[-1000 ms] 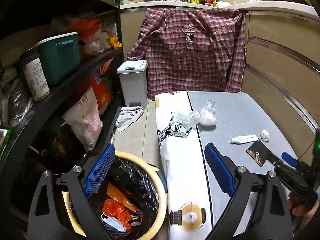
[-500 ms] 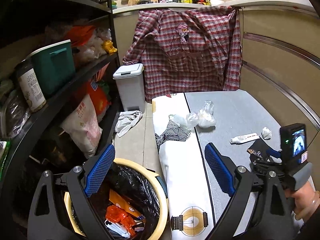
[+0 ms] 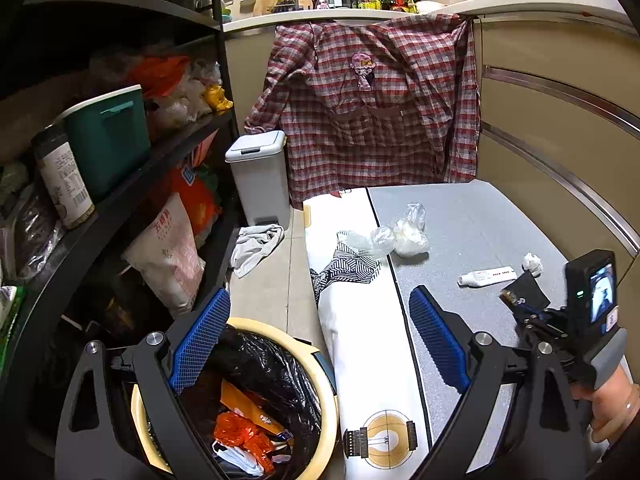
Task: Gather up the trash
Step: 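Close the right tool on the black packet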
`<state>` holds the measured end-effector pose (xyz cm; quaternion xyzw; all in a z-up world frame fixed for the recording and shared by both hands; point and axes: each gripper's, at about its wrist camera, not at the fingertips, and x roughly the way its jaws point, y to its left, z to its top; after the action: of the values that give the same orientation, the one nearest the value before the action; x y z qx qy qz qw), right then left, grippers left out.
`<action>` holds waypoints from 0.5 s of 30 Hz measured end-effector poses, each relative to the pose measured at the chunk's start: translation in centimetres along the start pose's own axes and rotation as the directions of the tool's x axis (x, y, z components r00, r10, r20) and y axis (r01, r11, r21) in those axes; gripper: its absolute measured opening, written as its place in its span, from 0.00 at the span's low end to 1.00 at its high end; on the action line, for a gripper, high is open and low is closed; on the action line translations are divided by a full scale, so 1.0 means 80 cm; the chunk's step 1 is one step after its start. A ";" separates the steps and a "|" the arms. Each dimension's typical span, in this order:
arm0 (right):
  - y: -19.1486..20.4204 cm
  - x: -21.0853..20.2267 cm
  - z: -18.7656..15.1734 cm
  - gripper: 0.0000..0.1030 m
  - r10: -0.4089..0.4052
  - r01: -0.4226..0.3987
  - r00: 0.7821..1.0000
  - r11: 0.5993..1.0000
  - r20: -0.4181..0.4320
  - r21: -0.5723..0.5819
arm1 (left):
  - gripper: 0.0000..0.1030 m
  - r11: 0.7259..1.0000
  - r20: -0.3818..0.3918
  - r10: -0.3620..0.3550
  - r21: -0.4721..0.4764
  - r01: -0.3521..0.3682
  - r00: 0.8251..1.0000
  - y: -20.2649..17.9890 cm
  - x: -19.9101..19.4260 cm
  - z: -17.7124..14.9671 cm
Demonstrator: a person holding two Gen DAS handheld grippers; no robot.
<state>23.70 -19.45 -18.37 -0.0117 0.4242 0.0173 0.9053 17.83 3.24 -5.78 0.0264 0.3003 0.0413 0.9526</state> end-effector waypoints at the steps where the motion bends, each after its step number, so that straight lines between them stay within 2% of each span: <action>1: -0.003 -0.008 0.002 0.00 0.006 -0.006 1.000 1.000 0.009 0.015 | 0.86 1.000 0.003 -0.001 -0.004 0.001 1.000 0.001 -0.002 0.001; 8: -0.014 -0.072 0.020 0.00 0.060 -0.065 0.995 0.996 0.077 0.067 | 0.86 1.000 0.028 -0.008 -0.029 0.009 1.000 0.007 -0.016 0.004; 15: -0.017 -0.147 0.022 0.00 0.087 -0.098 0.986 0.993 0.144 0.072 | 0.86 1.000 0.057 -0.018 -0.013 0.019 0.998 0.001 -0.025 0.000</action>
<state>17.58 -20.97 -8.24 0.0449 0.3599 0.0435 0.9309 16.20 3.14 -4.61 0.0185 0.2732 0.0336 0.9612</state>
